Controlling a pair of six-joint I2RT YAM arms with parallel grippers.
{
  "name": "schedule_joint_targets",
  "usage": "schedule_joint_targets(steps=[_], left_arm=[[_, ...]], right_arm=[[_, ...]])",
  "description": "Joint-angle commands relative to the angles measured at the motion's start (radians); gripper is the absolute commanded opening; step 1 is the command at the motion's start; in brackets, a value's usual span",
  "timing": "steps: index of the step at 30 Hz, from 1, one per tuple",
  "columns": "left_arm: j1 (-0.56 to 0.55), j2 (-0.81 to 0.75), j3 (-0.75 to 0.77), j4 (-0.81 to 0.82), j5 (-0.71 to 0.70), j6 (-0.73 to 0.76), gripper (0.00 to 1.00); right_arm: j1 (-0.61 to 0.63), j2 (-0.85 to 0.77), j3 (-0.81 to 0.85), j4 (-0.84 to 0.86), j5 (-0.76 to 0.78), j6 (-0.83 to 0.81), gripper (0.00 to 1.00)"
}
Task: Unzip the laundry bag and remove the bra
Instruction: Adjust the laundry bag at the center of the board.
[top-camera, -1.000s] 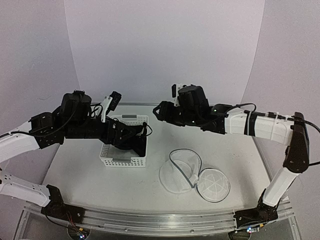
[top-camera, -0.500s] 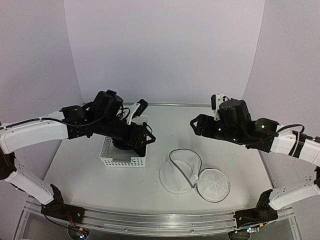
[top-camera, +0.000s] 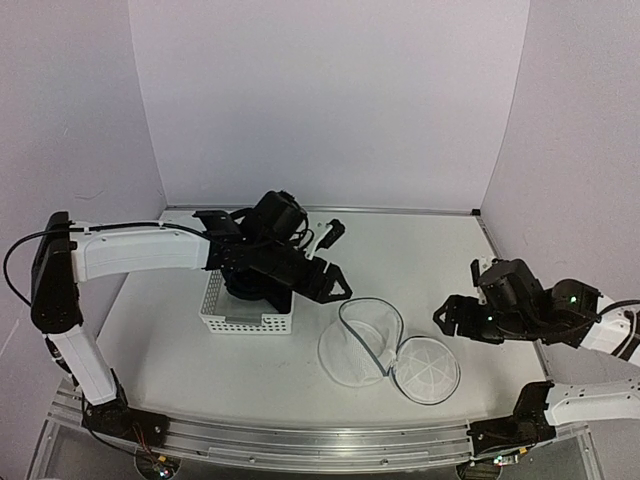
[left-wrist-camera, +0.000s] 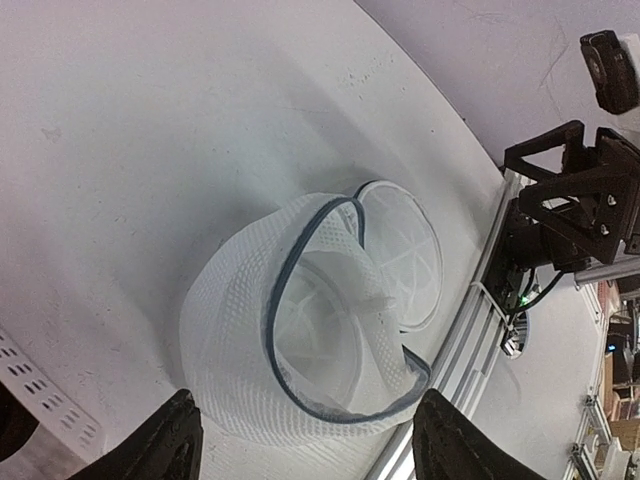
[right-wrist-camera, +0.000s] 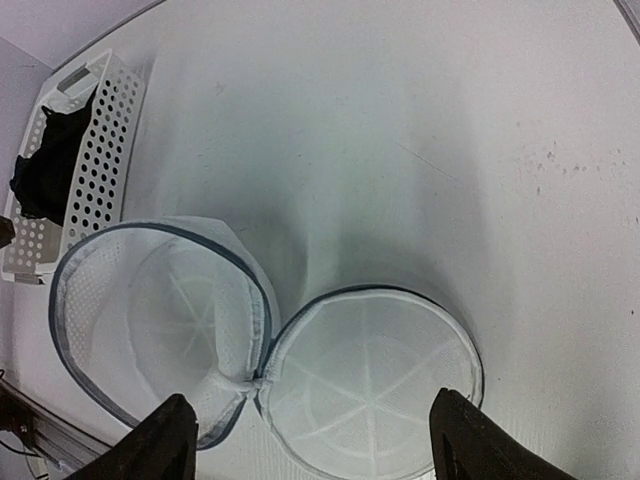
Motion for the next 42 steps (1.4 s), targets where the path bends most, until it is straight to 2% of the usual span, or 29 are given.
schedule_joint_targets(steps=[1, 12, 20, 26, 29, 35, 42], left_arm=[[-0.01, 0.091, 0.102, 0.035, 0.06, -0.026, 0.73], [-0.01, 0.236, 0.172, 0.033, 0.101, -0.051, 0.68], [-0.01, 0.283, 0.182, 0.026, 0.072, -0.05, 0.5], [-0.01, 0.279, 0.181, 0.004, -0.004, -0.045, 0.24], [-0.011, 0.269, 0.175, -0.006, -0.044, -0.044, 0.16], [-0.009, 0.238, 0.145, -0.02, -0.099, -0.036, 0.04], [0.013, 0.187, 0.076, -0.023, -0.139, -0.038, 0.0]], right_arm=[[-0.005, -0.05, -0.049, -0.126, -0.036, 0.122, 0.82], [-0.006, -0.049, -0.183, -0.164, -0.079, 0.252, 0.82], [-0.006, -0.031, -0.238, -0.108, -0.075, 0.317, 0.82], [-0.008, -0.014, -0.242, -0.079, -0.057, 0.332, 0.82], [-0.008, 0.005, -0.237, -0.062, -0.046, 0.329, 0.82], [-0.021, 0.081, -0.238, 0.038, -0.084, 0.305, 0.81], [-0.051, 0.166, -0.277, 0.219, -0.182, 0.304, 0.8]])
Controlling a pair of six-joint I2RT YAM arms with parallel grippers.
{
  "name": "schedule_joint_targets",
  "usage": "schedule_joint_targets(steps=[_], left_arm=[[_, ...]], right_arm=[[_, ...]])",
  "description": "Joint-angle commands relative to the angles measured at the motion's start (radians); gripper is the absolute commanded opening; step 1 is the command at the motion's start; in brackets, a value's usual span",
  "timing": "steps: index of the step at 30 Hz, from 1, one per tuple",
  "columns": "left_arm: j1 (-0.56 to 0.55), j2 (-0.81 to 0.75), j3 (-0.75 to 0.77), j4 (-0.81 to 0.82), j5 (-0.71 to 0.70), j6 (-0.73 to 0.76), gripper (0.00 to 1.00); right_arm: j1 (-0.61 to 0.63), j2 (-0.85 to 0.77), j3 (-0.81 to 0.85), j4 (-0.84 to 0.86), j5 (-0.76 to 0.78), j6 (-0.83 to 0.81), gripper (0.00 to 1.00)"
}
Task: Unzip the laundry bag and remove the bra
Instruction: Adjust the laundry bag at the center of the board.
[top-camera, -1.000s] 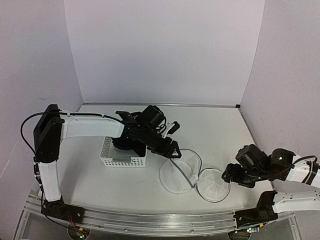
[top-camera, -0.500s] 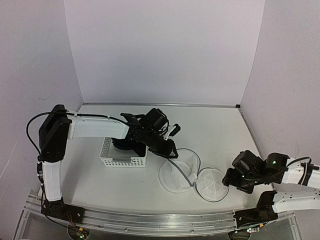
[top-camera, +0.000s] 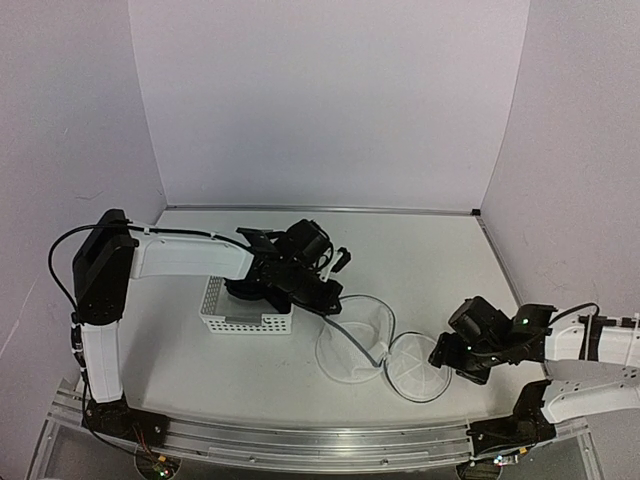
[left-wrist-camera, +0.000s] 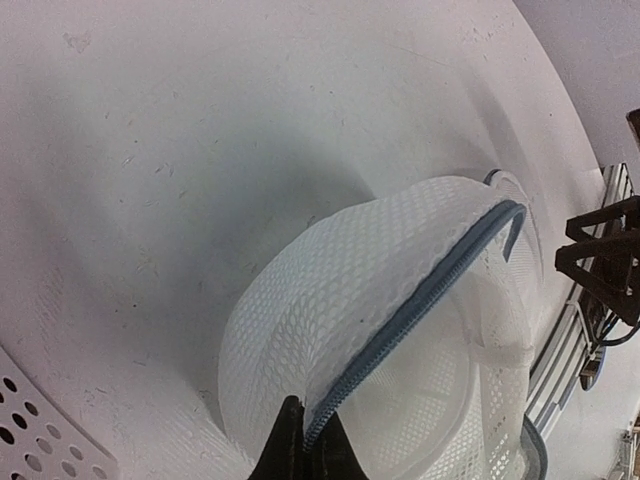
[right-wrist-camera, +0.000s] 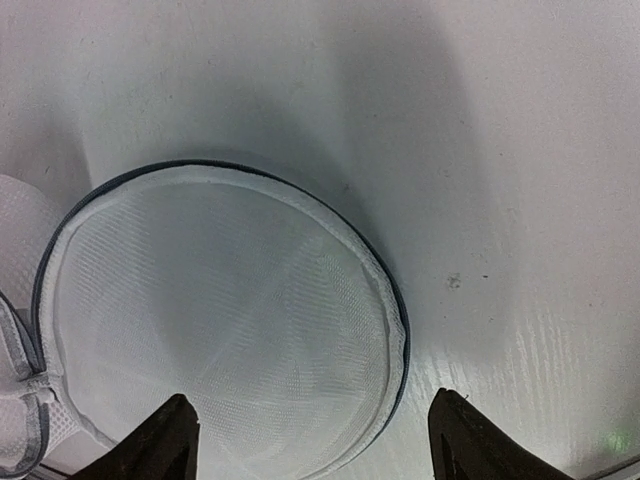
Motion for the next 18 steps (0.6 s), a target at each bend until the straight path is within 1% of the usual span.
schedule_joint_targets(steps=[1, 7, 18], left_arm=[[0.02, -0.089, -0.037, -0.004, -0.046, 0.002, 0.0], [0.036, -0.127, -0.068, -0.003, -0.064, 0.0, 0.0], [0.044, -0.16, -0.051, -0.01, -0.063, -0.006, 0.0]], right_arm=[[-0.018, 0.031, -0.034, 0.165, -0.067, 0.001, 0.8], [-0.034, 0.032, -0.084, 0.239, -0.098, 0.04, 0.81], [-0.044, 0.017, -0.18, 0.406, -0.141, 0.119, 0.81]])
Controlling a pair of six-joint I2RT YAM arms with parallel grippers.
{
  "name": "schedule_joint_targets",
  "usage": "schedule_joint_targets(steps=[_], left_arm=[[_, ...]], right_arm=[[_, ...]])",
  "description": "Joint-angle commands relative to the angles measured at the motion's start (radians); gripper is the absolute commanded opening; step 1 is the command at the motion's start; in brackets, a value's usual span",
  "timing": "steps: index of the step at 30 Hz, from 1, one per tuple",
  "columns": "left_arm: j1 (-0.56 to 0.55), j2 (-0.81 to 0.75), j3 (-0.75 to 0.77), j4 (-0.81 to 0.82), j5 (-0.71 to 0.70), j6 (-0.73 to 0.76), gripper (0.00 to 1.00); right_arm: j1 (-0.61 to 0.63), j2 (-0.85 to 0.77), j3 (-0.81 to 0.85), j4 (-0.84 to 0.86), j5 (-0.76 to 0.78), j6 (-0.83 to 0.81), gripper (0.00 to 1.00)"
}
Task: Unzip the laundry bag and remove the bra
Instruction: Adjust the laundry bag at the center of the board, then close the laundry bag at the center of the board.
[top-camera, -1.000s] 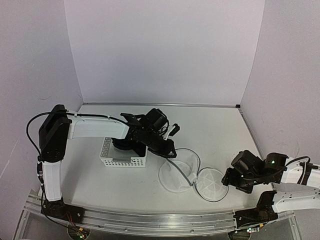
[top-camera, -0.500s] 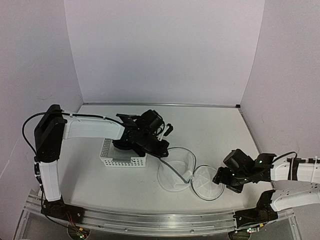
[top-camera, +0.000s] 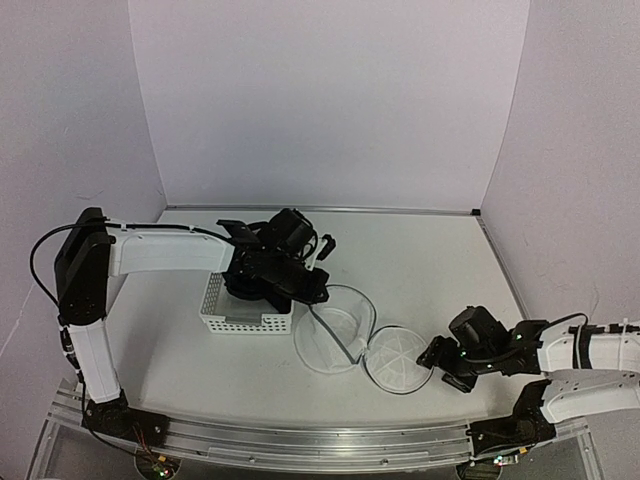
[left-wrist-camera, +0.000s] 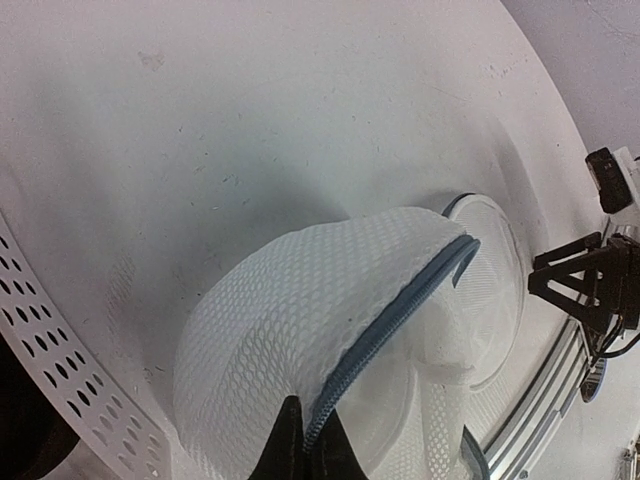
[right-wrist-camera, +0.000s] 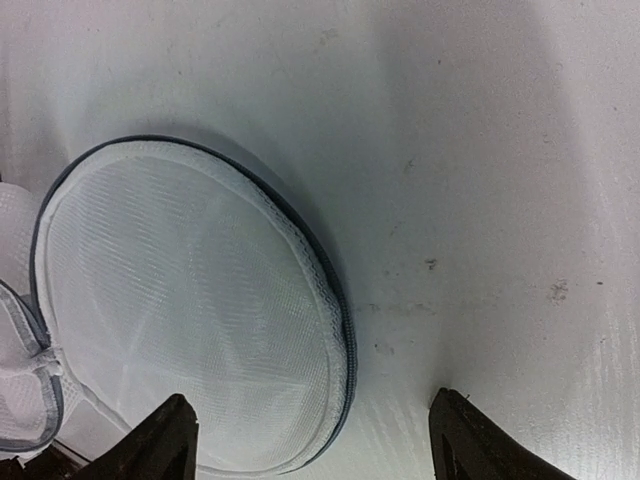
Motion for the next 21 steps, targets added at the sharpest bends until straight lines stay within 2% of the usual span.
schedule_joint_targets(steps=[1, 14, 18, 21], left_arm=[[0.005, -0.056, 0.02, -0.002, -0.012, -0.006, 0.0], [0.003, -0.044, 0.028, -0.004, 0.017, -0.019, 0.0], [0.003, -0.041, 0.032, -0.004, 0.023, -0.019, 0.0], [0.003, -0.038, 0.031, -0.005, 0.026, -0.022, 0.0]], right_arm=[[-0.007, -0.014, -0.036, 0.103, -0.019, 0.045, 0.81], [-0.007, 0.014, -0.124, 0.257, -0.022, 0.126, 0.67], [-0.007, 0.007, -0.138, 0.267, -0.006, 0.145, 0.57], [-0.009, -0.002, -0.146, 0.274, 0.001, 0.151, 0.44]])
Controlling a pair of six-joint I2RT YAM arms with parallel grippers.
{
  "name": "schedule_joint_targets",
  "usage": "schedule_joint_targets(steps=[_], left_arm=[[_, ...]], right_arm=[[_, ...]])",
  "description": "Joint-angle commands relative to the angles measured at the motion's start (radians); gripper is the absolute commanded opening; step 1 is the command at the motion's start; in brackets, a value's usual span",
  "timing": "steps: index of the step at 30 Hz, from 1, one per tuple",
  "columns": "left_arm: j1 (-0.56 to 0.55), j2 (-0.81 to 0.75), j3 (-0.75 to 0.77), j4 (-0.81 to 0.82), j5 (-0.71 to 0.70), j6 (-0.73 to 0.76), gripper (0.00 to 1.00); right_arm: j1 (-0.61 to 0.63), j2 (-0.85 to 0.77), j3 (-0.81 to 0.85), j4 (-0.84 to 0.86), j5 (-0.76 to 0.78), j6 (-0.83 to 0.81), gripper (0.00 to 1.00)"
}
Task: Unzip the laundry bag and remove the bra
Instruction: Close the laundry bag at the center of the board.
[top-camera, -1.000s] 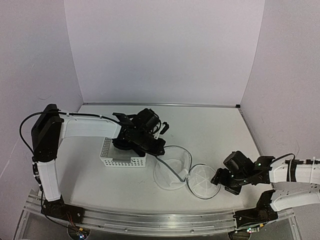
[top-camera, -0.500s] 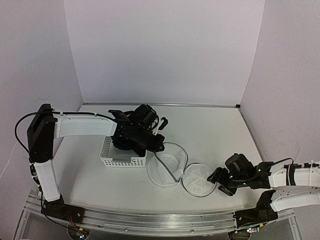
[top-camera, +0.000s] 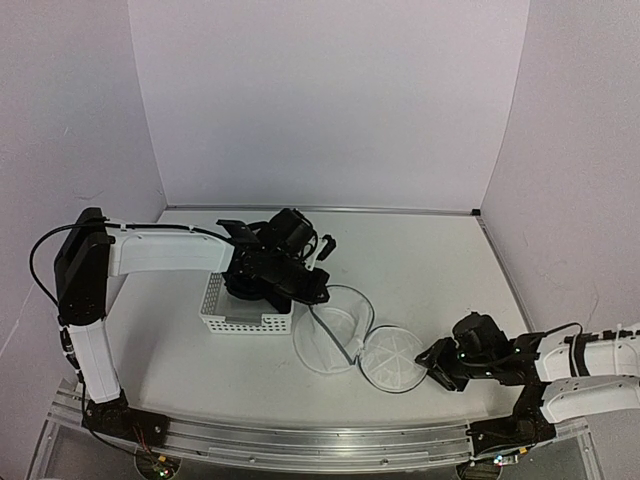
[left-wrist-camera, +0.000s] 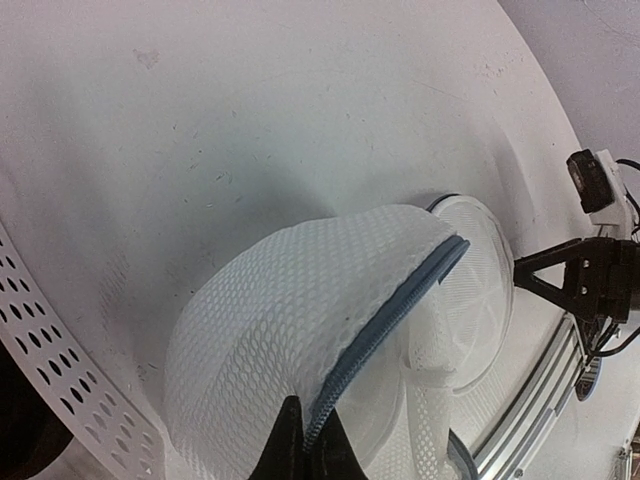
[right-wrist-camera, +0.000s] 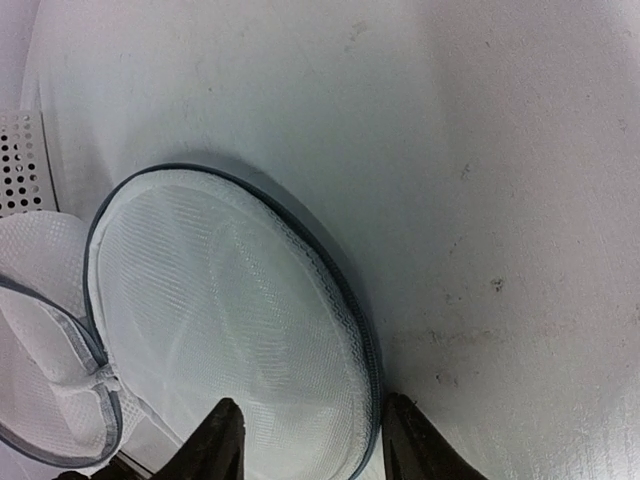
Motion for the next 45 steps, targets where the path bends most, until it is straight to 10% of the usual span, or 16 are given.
schedule_joint_targets(steps=[1, 15, 45], left_arm=[[0.003, -0.033, 0.031, -0.005, 0.017, -0.015, 0.0], [0.003, -0.028, 0.036, -0.005, 0.025, -0.018, 0.0], [-0.001, -0.005, 0.052, -0.005, 0.087, -0.023, 0.02]], right_arm=[[-0.004, -0.005, -0.029, -0.013, 0.022, 0.027, 0.39], [-0.005, 0.018, -0.023, 0.046, 0.024, 0.022, 0.0], [-0.005, -0.27, 0.337, -0.239, 0.059, -0.299, 0.0]])
